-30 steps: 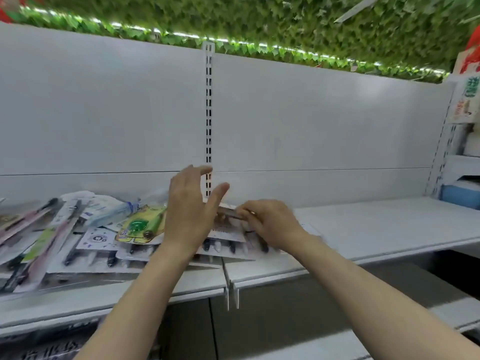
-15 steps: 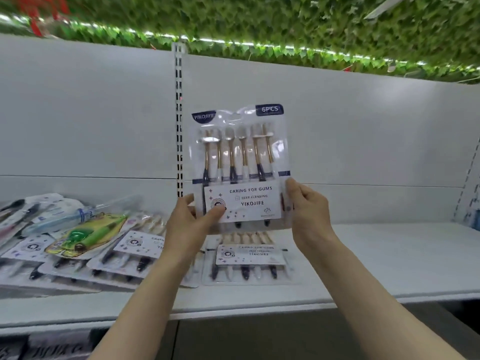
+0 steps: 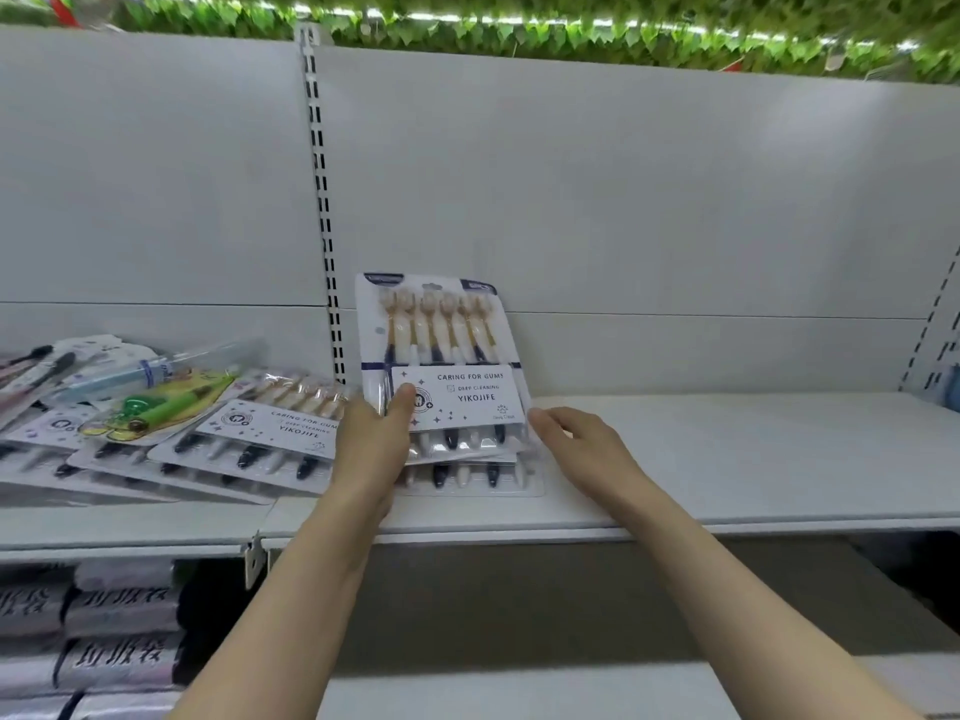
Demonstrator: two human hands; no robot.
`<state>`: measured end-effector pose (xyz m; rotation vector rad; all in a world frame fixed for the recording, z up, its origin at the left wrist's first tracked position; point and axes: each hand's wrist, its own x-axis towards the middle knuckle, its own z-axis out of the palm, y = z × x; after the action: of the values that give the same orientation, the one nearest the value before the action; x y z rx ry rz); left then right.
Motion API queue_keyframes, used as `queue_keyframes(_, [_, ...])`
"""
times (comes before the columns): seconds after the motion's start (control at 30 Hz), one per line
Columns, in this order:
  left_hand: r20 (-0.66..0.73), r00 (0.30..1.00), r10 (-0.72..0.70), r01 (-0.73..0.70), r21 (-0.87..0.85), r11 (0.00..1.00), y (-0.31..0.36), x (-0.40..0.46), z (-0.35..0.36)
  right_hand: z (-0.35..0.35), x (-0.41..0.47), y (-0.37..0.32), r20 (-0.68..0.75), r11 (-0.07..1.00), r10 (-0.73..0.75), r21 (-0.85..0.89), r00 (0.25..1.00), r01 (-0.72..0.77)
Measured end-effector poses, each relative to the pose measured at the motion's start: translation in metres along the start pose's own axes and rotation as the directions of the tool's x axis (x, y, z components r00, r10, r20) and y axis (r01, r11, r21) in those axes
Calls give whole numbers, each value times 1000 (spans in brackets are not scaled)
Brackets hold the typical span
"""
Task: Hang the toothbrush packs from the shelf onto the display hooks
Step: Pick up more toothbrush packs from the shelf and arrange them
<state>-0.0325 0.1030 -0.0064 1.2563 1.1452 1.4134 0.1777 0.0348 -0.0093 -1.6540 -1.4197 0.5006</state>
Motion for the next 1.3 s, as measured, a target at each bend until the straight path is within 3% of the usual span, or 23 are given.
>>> queue_keyframes(0.13, [-77, 997, 17, -17, 10, 1000, -10, -3, -2, 6, 1, 0, 45, 999, 23, -26, 999, -21])
queue_keyframes(0.3, [-60, 998, 20, -21, -18, 1000, -14, -1, -7, 16, 4, -9, 75, 985, 63, 157, 995, -75])
queue_keyframes(0.47, [60, 998, 22, -24, 21, 999, -14, -3, -11, 22, 11, -18, -58, 921, 50, 390, 997, -24])
queue_keyframes(0.57, [158, 987, 41, -56, 92, 994, -10, -7, -8, 12, 18, -20, -45, 848, 70, 528, 997, -35])
queue_keyframes(0.67, [172, 983, 63, -101, 223, 970, -6, -11, -4, -7, 22, -16, -156, 796, 29, 601, 987, 72])
queue_keyframes(0.73, [222, 973, 64, -153, 408, 900, -5, -14, 1, -24, 23, -11, -286, 762, 37, 628, 958, 158])
queue_keyframes(0.83, [366, 930, 26, -294, 701, 649, -9, -11, 11, -51, 21, 5, -399, 711, 81, 665, 913, 227])
queue_keyframes(0.93, [404, 914, -49, -325, 798, 508, -10, -12, 19, -73, 13, 25, -453, 705, 105, 662, 885, 255])
queue_keyframes(1.03, [421, 907, 18, -373, 781, 501, -9, -30, 30, -89, 1, 43, -485, 702, 122, 659, 866, 270])
queue_keyframes(1.2, [361, 912, 195, -403, 701, 589, -12, -71, 36, -104, -17, 57, -504, 698, 121, 656, 855, 288])
queue_keyframes(1.3, [312, 942, 123, -322, 738, 593, -11, -81, 35, -109, -26, 60, -497, 707, 111, 648, 860, 284])
